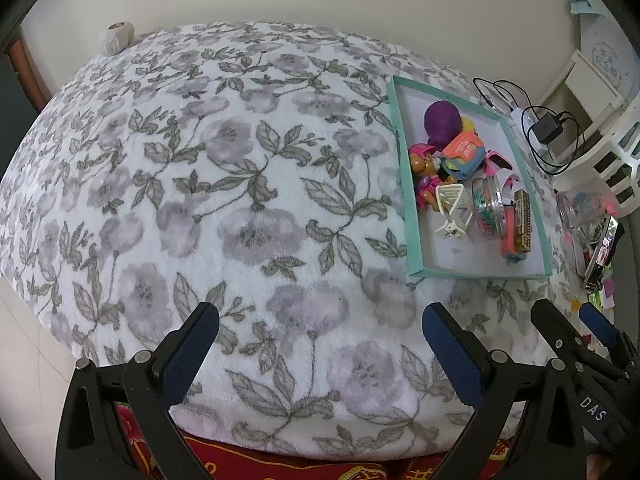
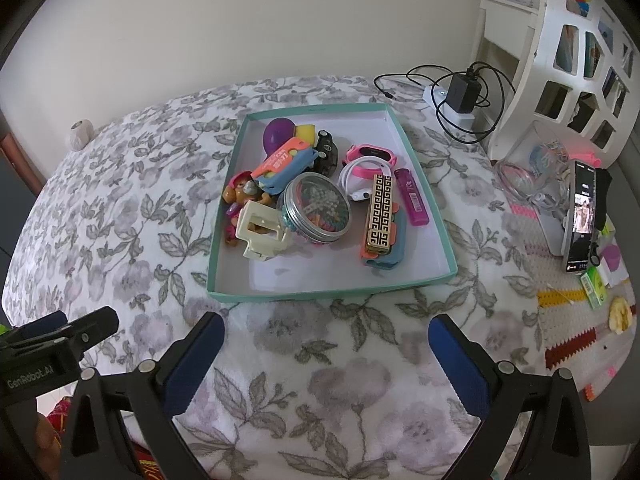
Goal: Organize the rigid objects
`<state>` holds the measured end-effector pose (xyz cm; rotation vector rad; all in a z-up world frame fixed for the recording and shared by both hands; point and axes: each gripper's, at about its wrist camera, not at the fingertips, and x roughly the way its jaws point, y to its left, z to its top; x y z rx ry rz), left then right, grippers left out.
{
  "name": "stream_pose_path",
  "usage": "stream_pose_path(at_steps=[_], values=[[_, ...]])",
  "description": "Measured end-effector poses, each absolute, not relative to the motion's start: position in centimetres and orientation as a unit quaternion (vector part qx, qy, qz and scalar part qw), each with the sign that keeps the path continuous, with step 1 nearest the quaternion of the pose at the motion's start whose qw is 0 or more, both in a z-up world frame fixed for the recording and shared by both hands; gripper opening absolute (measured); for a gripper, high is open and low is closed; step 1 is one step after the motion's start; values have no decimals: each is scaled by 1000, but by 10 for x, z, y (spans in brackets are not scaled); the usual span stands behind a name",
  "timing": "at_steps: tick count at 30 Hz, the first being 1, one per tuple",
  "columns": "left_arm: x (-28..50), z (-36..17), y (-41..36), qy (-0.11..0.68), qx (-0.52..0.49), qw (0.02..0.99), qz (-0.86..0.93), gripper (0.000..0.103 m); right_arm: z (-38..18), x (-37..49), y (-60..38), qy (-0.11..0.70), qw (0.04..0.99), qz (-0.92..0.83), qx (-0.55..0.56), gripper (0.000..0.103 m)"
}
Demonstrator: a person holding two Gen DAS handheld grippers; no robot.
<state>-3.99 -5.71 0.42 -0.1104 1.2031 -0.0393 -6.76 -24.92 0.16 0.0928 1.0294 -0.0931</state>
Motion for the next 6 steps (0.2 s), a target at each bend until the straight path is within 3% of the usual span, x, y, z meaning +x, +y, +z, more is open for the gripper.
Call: stream_pose_path(at_steps=[6], values=[[-38,4,-56,568,-54,821,-15,101,0,-67,-250,494,867,-42,44,103]])
